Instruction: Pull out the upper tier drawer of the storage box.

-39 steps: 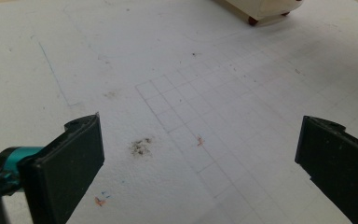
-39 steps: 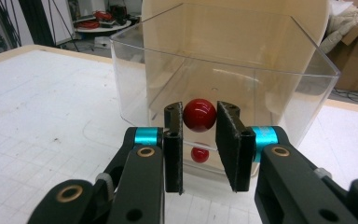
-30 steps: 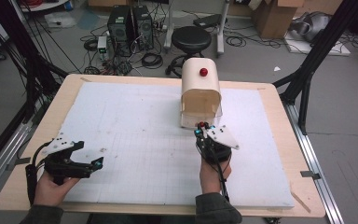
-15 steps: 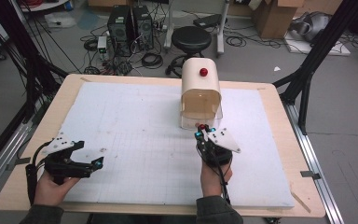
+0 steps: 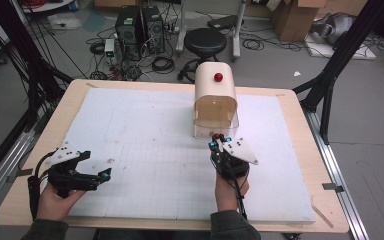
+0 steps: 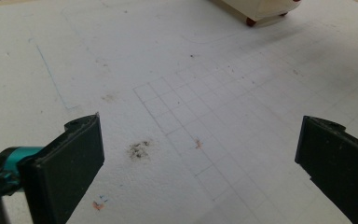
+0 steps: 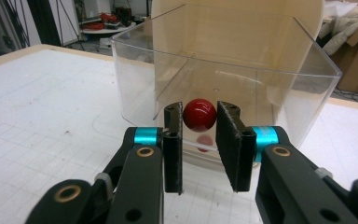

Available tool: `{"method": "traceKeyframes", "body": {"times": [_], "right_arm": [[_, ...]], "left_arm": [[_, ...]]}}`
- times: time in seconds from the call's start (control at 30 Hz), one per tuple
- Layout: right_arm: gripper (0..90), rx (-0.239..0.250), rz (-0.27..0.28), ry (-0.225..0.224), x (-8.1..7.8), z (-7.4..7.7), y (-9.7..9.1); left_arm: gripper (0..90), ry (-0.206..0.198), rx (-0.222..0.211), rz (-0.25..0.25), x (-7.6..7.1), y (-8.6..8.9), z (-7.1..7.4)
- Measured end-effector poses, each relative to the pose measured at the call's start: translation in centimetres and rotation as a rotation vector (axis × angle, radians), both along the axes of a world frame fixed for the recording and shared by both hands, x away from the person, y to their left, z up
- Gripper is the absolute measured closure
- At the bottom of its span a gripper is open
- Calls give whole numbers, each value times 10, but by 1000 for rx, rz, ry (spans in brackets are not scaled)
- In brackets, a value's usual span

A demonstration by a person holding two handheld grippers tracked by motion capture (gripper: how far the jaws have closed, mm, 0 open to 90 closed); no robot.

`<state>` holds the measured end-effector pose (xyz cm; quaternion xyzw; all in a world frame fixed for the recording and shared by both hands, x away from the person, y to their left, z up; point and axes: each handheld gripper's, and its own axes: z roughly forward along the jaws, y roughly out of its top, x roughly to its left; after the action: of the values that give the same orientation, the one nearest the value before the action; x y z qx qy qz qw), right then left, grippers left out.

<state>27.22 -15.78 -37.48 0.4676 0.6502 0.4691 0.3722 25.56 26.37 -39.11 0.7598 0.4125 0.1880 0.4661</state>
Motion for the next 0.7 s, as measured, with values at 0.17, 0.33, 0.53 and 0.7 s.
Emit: {"method": "traceKeyframes", "body": {"times": [0.17,0.33,0.53,0.7], "right_arm": [[679,6,5,2,-1,-2,-2],[671,15,8,-1,-4,-3,-3],[661,18,16,-7,-6,-3,-4],[627,24,25,-6,-7,-3,-5]], "left_arm": [[17,-1,-1,0,0,0,0],[17,-1,2,-2,0,0,0],[17,-2,4,-2,0,0,1],[17,-2,4,-3,0,0,1]]}}
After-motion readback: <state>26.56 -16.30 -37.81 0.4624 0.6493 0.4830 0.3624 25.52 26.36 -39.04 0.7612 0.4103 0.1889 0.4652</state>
